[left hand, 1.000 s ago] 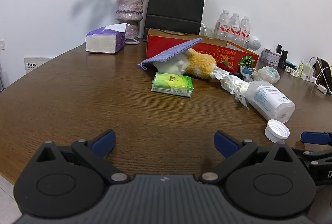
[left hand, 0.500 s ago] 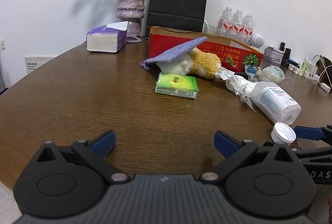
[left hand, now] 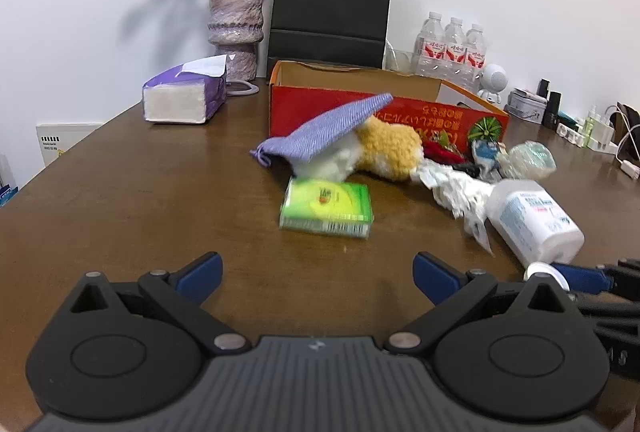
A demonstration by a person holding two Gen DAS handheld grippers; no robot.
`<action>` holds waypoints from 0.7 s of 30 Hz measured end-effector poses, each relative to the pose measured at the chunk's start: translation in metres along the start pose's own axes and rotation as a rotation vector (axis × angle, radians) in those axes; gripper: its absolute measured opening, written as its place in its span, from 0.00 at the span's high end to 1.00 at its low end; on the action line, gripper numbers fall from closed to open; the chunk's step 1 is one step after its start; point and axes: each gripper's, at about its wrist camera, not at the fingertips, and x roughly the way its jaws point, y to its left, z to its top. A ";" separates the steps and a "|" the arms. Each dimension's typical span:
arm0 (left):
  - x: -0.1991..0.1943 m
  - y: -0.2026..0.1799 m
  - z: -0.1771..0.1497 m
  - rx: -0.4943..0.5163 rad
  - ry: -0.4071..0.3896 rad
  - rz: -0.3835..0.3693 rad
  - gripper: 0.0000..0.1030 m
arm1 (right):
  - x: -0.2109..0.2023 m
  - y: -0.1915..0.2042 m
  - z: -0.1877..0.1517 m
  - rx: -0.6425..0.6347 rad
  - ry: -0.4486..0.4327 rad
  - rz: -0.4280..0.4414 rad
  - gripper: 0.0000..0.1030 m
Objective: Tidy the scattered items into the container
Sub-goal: 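Grasp the green tissue pack with the left gripper while the right holds the cap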
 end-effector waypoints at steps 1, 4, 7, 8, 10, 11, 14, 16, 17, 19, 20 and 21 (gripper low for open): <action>0.006 -0.001 0.004 0.000 0.010 0.001 0.00 | 0.002 -0.001 0.002 0.001 0.002 0.004 0.62; 0.025 -0.005 0.016 0.013 0.036 0.023 0.00 | 0.008 -0.001 0.007 0.001 0.008 0.015 0.62; 0.043 -0.008 0.025 0.018 0.055 0.038 0.00 | 0.014 -0.002 0.011 0.005 0.016 0.026 0.62; 0.049 -0.009 0.028 0.018 0.060 0.043 0.00 | 0.016 -0.003 0.012 0.007 0.019 0.030 0.62; 0.058 -0.009 0.032 0.022 0.071 0.057 0.00 | 0.019 -0.004 0.016 0.011 0.024 0.035 0.62; 0.062 -0.009 0.032 0.020 0.080 0.062 0.00 | 0.020 -0.005 0.017 0.014 0.026 0.037 0.62; 0.070 -0.006 0.031 0.009 0.103 0.054 0.04 | 0.025 -0.006 0.021 0.022 0.031 0.040 0.62; 0.071 -0.006 0.031 0.016 0.103 0.057 0.22 | 0.028 -0.006 0.023 0.023 0.034 0.037 0.62; 0.071 -0.006 0.031 0.023 0.093 0.054 0.30 | 0.029 -0.006 0.024 0.025 0.035 0.036 0.62; 0.069 -0.005 0.031 0.029 0.083 0.041 0.37 | 0.032 -0.005 0.028 0.025 0.035 0.036 0.62; 0.068 -0.004 0.031 0.025 0.083 0.033 0.37 | 0.032 -0.004 0.029 0.024 0.033 0.036 0.62; 0.067 -0.004 0.031 0.024 0.080 0.028 0.37 | 0.032 -0.003 0.031 0.023 0.030 0.037 0.62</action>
